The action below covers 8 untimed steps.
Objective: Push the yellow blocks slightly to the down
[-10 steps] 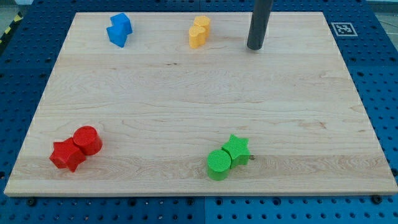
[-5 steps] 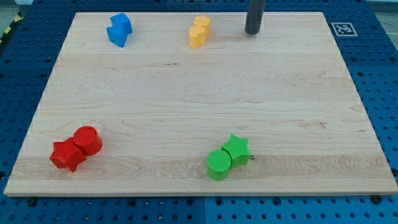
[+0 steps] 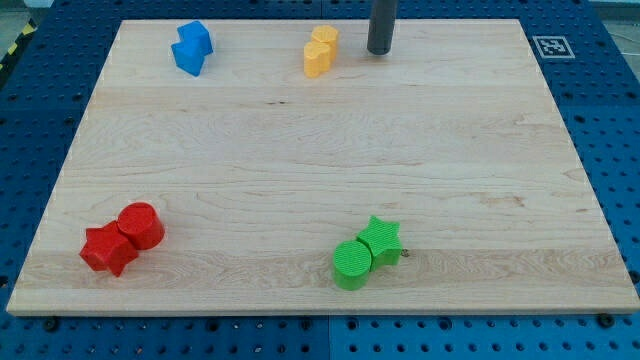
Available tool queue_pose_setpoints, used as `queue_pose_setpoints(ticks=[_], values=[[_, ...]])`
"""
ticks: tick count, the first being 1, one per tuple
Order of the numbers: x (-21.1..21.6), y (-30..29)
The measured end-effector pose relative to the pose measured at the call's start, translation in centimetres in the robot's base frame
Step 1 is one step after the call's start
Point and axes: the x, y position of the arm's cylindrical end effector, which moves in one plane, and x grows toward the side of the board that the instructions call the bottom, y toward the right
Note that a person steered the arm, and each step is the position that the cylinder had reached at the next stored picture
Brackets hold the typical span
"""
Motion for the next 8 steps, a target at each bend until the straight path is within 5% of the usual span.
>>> queue_pose_setpoints(ticks=[8], values=[[-2.9,-1.7]])
